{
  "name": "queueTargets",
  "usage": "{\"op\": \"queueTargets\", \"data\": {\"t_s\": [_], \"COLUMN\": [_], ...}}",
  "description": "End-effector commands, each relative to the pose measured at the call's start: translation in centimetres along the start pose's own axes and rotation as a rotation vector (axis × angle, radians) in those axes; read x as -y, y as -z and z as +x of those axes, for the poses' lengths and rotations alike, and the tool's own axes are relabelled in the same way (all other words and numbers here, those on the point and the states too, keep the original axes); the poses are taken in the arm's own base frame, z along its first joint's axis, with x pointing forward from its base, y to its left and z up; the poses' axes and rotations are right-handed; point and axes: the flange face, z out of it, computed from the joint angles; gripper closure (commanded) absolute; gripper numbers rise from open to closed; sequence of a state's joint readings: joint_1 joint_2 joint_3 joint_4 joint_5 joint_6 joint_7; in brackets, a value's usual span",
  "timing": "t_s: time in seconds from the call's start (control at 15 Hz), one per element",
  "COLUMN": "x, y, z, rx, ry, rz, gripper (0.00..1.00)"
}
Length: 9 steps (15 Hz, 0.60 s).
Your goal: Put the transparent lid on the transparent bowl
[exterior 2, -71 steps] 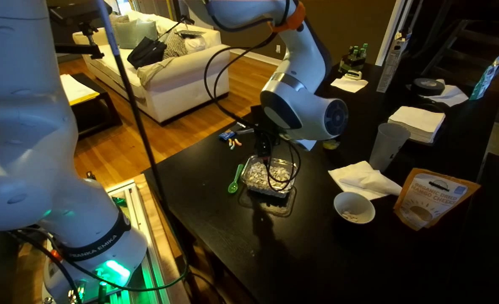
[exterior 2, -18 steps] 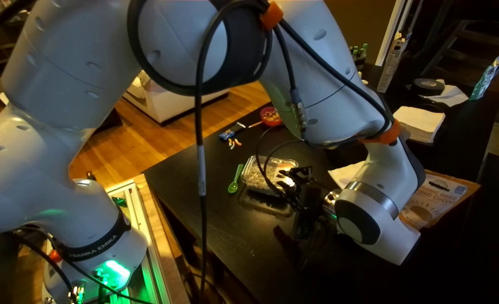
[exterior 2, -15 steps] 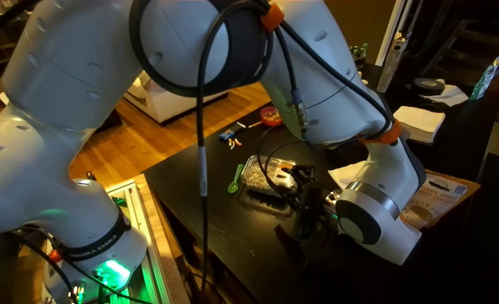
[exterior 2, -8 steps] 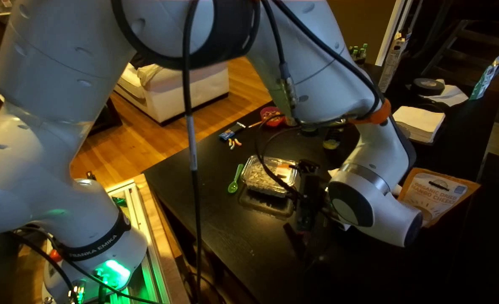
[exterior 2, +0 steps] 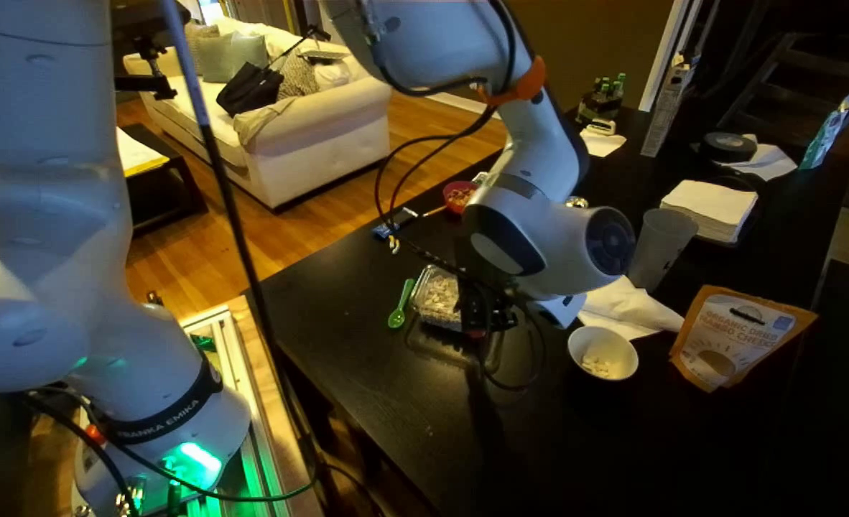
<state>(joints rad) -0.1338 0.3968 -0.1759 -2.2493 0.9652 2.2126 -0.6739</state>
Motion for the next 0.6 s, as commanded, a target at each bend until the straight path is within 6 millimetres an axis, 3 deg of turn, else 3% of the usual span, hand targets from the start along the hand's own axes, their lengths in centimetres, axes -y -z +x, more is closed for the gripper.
{"op": "queueTargets", "data": {"t_s": [0.0, 0.27, 0.53], "x": [2.5, 3.8, 6.8], "y": [1.7, 2.2, 0.6], "z": [-3.8, -5.1, -5.6], "rx": [-0.159, -0.347, -0.466], "ry": [-0.032, -0.108, -0.195], "rz": [-0.124, -0.263, -0.279], "gripper": [0.0, 0.0, 0.0]}}
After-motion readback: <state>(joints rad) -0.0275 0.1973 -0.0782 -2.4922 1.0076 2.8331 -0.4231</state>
